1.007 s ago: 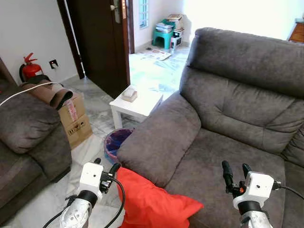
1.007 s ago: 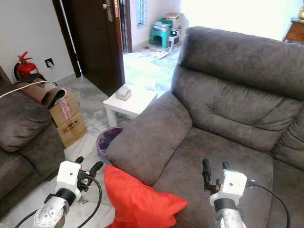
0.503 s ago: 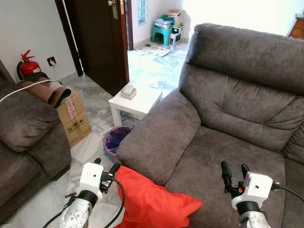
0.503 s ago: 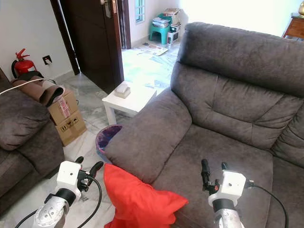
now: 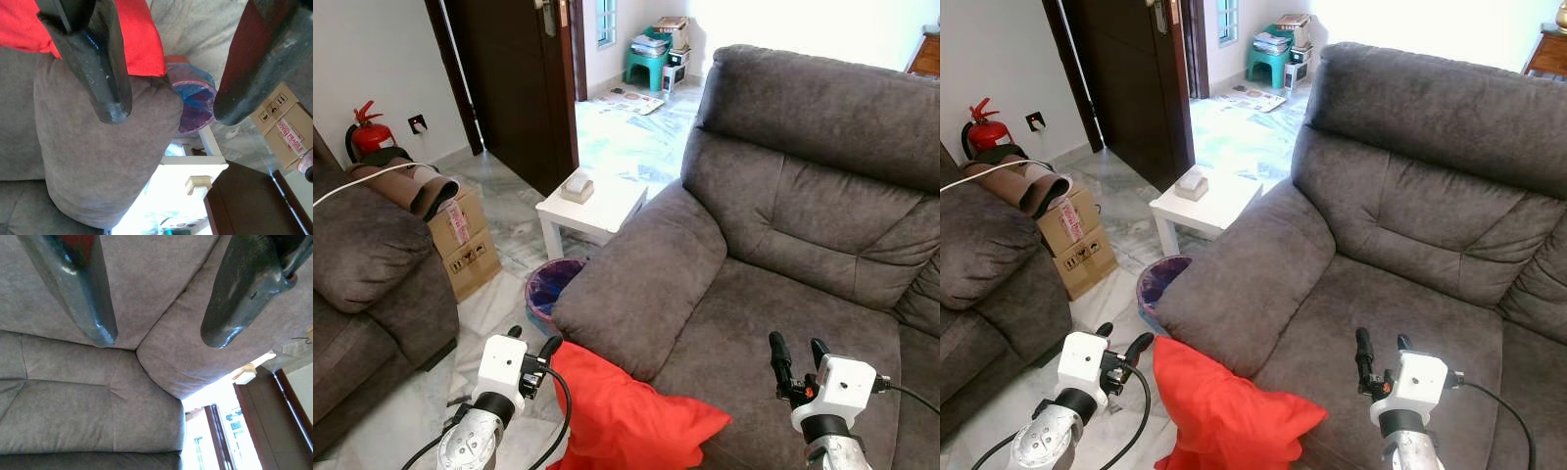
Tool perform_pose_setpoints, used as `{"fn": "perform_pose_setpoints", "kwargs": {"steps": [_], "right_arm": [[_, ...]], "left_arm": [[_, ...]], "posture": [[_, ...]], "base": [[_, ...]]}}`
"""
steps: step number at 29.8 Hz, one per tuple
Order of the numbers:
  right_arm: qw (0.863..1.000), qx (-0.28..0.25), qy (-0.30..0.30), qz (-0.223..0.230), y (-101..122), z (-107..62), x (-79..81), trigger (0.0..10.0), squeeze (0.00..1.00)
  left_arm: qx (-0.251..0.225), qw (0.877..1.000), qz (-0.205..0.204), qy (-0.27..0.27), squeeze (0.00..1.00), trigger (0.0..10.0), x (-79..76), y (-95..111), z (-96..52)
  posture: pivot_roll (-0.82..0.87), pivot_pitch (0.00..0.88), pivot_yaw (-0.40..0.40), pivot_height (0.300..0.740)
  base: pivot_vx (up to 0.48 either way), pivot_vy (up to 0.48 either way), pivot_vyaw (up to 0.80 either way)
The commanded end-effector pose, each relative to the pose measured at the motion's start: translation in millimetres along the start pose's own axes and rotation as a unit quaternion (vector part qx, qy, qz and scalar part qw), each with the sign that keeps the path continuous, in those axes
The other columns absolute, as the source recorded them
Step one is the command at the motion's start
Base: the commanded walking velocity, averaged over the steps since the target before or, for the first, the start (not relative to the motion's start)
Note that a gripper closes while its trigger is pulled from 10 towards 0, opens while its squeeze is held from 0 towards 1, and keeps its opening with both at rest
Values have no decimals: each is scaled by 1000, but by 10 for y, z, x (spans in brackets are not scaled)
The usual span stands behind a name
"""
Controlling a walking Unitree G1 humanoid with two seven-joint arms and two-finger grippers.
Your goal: Move the pillow to the sofa from floor
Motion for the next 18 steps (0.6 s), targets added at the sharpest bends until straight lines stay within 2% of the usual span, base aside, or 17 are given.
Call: {"fn": "perform_pose_setpoints", "kwargs": {"steps": [1,9,18], "right_arm": [[1000,2,-1,0,-20,-6,-8,10000,0],[1000,2,-1,0,-19,-1,-6,10000,0],[1000,2,1,0,-21,7,6,10000,0]], "left_arm": [[-7,1000,1,0,0,10000,11,36,1],[-8,1000,2,-1,0,10000,11,38,3],[-10,1000,-1,-14,0,10000,-41,47,5]], "posture": [[-25,93,8,701],[-26,93,8,701],[-24,96,7,701]], "base": [[262,0,0],[265,0,0],[0,0,0]]}}
Point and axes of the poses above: a point about 5 cm out from each wrist's last joint towards the gripper, its own z axis pointing out of the wrist towards the gripper, its own y axis along the axis of the wrist's last joint, x = y × z, the point moved 5 cm from there along z, pointing out of the wrist towards the gripper, and after that the axes turned 14 degrees about z, right-handed, at the moved point
